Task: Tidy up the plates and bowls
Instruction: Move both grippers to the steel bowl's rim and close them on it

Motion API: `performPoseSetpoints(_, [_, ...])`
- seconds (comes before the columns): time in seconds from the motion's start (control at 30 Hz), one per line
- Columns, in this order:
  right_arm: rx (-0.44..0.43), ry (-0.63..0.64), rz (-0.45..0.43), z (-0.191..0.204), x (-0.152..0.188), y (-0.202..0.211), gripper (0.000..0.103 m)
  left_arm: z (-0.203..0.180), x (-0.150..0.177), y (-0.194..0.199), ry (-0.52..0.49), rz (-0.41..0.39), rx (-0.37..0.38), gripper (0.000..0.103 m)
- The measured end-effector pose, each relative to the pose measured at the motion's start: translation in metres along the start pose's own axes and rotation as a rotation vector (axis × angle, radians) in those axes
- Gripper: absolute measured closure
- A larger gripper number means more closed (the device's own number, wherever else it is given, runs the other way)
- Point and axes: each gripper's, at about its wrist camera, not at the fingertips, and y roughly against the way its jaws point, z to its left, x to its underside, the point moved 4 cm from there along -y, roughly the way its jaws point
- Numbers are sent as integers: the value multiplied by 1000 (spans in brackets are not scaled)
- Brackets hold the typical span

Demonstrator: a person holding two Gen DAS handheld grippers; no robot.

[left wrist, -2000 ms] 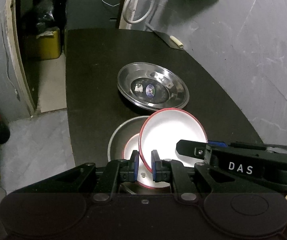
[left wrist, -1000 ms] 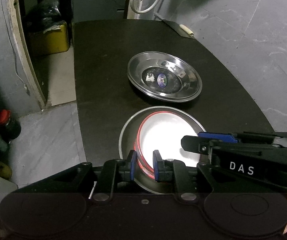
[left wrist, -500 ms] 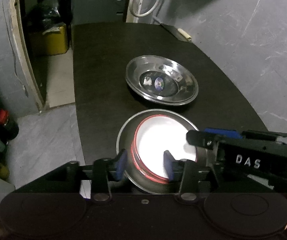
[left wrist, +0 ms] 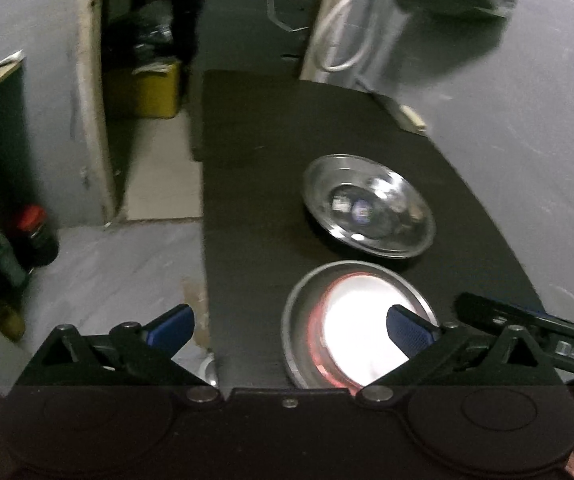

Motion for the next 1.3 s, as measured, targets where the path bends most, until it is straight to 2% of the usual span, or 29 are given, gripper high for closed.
performPoseSetpoints(0.07, [18,-1,4,-3,1,-1,0,8,1,0,32,-8,-25,1])
performPoseSetpoints(0.23, [56,14,7,-4,4,-3,0,24,1,9,55,-105,-134,1])
performPoseSetpoints(0.33, [87,23,22,-5,6,-6,0,29,4,8,38,-91,-174,1])
performPoseSetpoints(0.6, [130,30,97,-8,19,-16,0,32,15,1,16,-4,-155,1])
performPoseSetpoints(1.03, [162,60,160,-5,22,-25,0,17,20,-13,-74,47,-136,1])
performPoseSetpoints(1.3, [176,104,185,-1,21,-32,0,15,18,-21,-109,65,-167,1])
